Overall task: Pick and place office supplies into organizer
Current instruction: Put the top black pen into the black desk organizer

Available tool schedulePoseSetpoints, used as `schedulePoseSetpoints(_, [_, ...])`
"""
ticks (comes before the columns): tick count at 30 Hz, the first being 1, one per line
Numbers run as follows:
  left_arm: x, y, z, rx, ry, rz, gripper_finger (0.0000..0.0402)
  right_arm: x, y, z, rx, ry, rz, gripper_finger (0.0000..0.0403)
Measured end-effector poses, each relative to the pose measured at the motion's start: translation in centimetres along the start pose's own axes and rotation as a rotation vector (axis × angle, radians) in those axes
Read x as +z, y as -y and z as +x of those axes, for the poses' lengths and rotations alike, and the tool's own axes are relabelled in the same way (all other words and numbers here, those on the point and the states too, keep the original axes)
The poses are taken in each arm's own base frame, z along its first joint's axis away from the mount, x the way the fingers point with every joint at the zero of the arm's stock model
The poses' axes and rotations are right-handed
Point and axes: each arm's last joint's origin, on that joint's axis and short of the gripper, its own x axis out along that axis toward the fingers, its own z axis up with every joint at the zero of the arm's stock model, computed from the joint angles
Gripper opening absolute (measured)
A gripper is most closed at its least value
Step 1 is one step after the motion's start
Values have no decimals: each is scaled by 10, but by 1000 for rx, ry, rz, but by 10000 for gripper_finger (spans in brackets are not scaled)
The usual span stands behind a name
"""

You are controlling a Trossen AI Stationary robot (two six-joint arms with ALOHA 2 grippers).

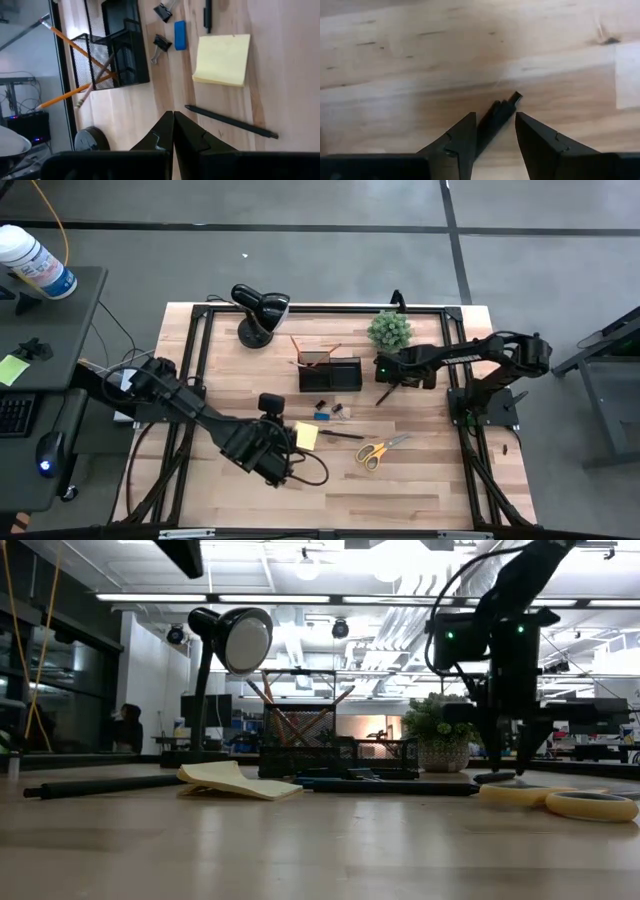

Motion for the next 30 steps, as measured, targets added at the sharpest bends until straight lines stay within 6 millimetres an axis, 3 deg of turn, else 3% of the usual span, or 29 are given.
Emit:
schedulePoseSetpoints(18, [1, -13, 7, 100, -24, 262, 1, -1, 0, 4, 8, -41, 16, 133])
schedulePoseSetpoints(26, [1, -14, 7, 131, -19, 275, 1, -5, -1, 2, 3, -65, 12, 132])
schedulePoseSetpoints(30, [2, -14, 7, 142, -16, 275, 1, -5, -1, 2, 1, -62, 14, 107])
